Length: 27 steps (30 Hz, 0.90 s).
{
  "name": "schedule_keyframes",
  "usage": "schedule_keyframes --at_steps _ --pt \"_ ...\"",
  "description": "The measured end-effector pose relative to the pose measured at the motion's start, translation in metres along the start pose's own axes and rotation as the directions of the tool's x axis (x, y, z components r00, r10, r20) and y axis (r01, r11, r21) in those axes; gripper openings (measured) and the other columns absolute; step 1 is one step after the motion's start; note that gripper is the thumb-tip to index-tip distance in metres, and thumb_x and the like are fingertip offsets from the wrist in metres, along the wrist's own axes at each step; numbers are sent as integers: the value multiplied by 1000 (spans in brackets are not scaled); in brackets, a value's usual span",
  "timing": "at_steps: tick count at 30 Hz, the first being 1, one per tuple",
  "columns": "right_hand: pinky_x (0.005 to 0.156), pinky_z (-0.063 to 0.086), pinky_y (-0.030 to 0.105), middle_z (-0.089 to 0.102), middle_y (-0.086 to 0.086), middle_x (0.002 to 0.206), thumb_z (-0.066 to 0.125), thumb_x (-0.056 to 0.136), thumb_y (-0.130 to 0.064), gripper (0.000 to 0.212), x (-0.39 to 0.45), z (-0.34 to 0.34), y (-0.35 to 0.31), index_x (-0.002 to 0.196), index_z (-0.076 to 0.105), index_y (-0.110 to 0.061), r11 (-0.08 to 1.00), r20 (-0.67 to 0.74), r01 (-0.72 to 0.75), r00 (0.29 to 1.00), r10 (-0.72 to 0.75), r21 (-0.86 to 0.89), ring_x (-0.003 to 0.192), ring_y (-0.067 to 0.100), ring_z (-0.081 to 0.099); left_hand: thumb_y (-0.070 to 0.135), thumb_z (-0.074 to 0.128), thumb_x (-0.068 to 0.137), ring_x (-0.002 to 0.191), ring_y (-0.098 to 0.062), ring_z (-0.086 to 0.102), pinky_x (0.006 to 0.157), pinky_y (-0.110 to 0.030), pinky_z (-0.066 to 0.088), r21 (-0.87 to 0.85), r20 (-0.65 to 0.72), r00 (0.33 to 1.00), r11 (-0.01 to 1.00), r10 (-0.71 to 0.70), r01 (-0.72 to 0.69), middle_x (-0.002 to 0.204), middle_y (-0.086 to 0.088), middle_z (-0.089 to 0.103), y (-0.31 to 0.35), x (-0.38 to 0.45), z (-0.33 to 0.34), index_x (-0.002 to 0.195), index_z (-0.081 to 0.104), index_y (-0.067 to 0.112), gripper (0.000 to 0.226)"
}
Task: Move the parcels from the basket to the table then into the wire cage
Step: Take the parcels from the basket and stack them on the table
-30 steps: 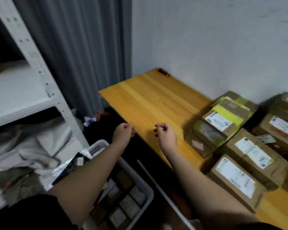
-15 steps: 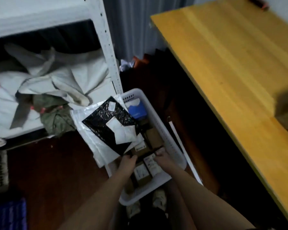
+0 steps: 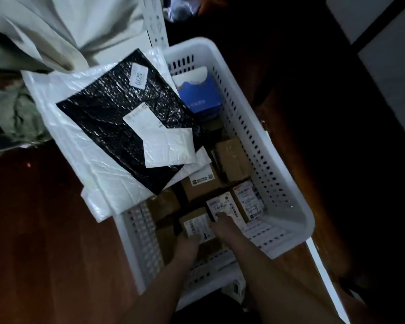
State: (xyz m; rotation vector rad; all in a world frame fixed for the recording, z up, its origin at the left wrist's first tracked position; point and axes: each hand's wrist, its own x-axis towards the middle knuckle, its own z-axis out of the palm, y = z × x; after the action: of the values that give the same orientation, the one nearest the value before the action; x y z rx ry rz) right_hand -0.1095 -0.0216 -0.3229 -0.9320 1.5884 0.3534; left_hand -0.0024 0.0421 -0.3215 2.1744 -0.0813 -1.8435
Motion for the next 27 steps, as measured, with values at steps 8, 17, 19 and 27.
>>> schedule_keyframes --at_steps 8,17,19,27 --pt "91 44 31 50 17 135 43 97 -22 51 43 25 17 143 38 -1 984 127 -102 988 84 148 119 32 52 20 51 96 127 -38 44 102 -44 42 -160 -196 977 986 -85 54 147 -20 37 -5 34 31 151 17 6 66" --pt "85 45 28 54 14 124 46 95 -10 42 -76 -11 -8 136 41 -4 897 10 -13 1000 10 442 106 27 53 48 38 81 108 -33 56 98 -44 46 140 -192 972 984 137 -111 128 -16 55 24 -53 0 134 52 14 65" --pt "88 46 30 53 13 128 50 95 -15 42 -114 -21 -19 135 40 -5 866 -44 31 999 -10 500 107 24 53 40 42 88 107 -31 56 97 -44 47 157 -182 959 969 219 -192 126 -14 57 42 -99 -9 132 56 18 50" --pt "72 52 33 59 7 108 56 96 -21 42 -310 -75 -79 133 40 -10 565 -196 181 980 -35 805 94 21 60 20 52 90 114 -26 55 97 -42 48 194 -113 855 855 507 -481 132 -8 54 132 -314 -34 137 48 29 48"
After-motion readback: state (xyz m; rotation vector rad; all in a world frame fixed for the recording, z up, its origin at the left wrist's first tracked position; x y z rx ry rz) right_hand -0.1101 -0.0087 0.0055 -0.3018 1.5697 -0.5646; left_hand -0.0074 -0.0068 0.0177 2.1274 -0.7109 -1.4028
